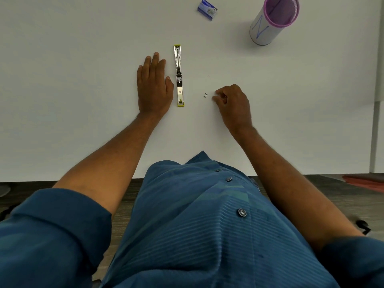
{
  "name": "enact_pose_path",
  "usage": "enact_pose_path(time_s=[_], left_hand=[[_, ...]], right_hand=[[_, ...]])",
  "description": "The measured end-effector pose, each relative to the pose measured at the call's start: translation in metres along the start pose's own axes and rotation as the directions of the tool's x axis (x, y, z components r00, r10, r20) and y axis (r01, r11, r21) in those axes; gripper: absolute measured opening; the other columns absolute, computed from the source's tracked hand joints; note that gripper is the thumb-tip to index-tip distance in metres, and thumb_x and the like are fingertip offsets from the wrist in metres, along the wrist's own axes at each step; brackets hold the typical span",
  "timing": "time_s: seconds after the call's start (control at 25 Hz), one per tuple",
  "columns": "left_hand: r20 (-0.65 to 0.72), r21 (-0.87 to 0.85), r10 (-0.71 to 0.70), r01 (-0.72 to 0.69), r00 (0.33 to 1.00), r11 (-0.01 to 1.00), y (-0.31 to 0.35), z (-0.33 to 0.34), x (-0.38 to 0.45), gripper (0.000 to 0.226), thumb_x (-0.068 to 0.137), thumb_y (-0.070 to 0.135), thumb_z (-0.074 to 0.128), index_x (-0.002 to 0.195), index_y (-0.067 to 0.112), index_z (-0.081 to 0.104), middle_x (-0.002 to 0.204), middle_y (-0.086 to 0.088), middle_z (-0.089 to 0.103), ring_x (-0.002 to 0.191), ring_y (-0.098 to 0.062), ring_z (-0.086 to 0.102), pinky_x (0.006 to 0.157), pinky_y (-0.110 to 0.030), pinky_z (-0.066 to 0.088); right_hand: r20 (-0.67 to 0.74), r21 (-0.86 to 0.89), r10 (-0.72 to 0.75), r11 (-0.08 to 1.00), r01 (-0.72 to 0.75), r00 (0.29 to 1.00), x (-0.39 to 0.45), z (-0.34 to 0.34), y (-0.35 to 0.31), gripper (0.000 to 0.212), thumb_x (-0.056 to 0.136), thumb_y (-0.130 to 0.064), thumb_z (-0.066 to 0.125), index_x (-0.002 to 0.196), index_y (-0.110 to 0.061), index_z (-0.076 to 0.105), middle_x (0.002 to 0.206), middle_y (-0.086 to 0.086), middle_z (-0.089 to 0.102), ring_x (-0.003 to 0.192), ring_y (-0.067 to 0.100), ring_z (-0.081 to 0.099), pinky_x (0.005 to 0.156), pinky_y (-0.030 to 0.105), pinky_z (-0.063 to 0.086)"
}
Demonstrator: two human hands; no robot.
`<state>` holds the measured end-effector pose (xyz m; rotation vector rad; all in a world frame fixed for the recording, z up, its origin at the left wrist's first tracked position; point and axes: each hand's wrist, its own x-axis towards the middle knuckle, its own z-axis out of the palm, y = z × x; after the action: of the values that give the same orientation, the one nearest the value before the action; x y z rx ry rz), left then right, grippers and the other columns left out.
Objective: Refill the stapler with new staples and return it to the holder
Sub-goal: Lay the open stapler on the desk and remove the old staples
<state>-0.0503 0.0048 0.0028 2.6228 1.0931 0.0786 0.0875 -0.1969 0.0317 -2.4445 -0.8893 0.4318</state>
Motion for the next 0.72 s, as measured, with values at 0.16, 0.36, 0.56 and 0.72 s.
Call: enact_pose_path(time_s=[0.16, 0.36, 0.56, 0.72], left_hand=[[-0.007, 0.003, -0.002, 0.002, 1.000, 1.000, 0.000, 0.001, 0.000, 0.055, 0.100, 0.028, 0.031, 0.152, 0.013, 0.038, 0.167, -0.007, 0.027, 0.155, -0.029, 0.022, 0.127, -0.046, 0.016], [-0.018, 0.010, 0.000, 0.000, 1.000, 1.000, 0.000, 0.003, 0.000, 0.055, 0.100, 0.028, 0.032, 0.152, 0.013, 0.039, 0.166, -0.008, 0.028, 0.154, -0.030, 0.024, 0.127, -0.047, 0.017], [-0.022, 0.017, 0.002, -0.002, 1.000, 1.000, -0.001, 0.004, 0.001, 0.055, 0.099, 0.029, 0.032, 0.151, 0.013, 0.040, 0.166, -0.008, 0.029, 0.154, -0.030, 0.025, 0.126, -0.047, 0.018], [-0.023, 0.018, 0.003, -0.002, 1.000, 1.000, -0.002, 0.004, 0.001, 0.055, 0.099, 0.029, 0.031, 0.151, 0.013, 0.040, 0.166, -0.008, 0.029, 0.154, -0.030, 0.025, 0.126, -0.048, 0.018]], right_hand=[[0.007, -0.100, -0.010, 0.995, 0.011, 1.000, 0.006, 0.000, -0.005, 0.016, 0.099, -0.026, 0.060, 0.092, -0.013, 0.067, 0.095, 0.003, 0.061, 0.079, 0.016, 0.057, 0.069, 0.032, 0.050], [0.005, -0.241, -0.024, 0.970, 0.024, 1.000, 0.008, -0.002, -0.013, 0.018, 0.100, -0.023, 0.052, 0.089, -0.013, 0.062, 0.094, 0.003, 0.060, 0.079, 0.021, 0.057, 0.064, 0.036, 0.048], [0.022, -0.319, -0.023, 0.947, 0.029, 0.999, 0.011, 0.000, -0.016, 0.015, 0.099, -0.022, 0.049, 0.094, -0.012, 0.060, 0.096, 0.005, 0.060, 0.079, 0.022, 0.057, 0.065, 0.039, 0.052], [0.041, 0.101, 0.149, 0.983, -0.152, 0.988, 0.018, -0.005, -0.013, 0.008, 0.089, -0.020, 0.060, 0.089, -0.013, 0.063, 0.090, -0.001, 0.066, 0.078, 0.013, 0.061, 0.069, 0.031, 0.051]])
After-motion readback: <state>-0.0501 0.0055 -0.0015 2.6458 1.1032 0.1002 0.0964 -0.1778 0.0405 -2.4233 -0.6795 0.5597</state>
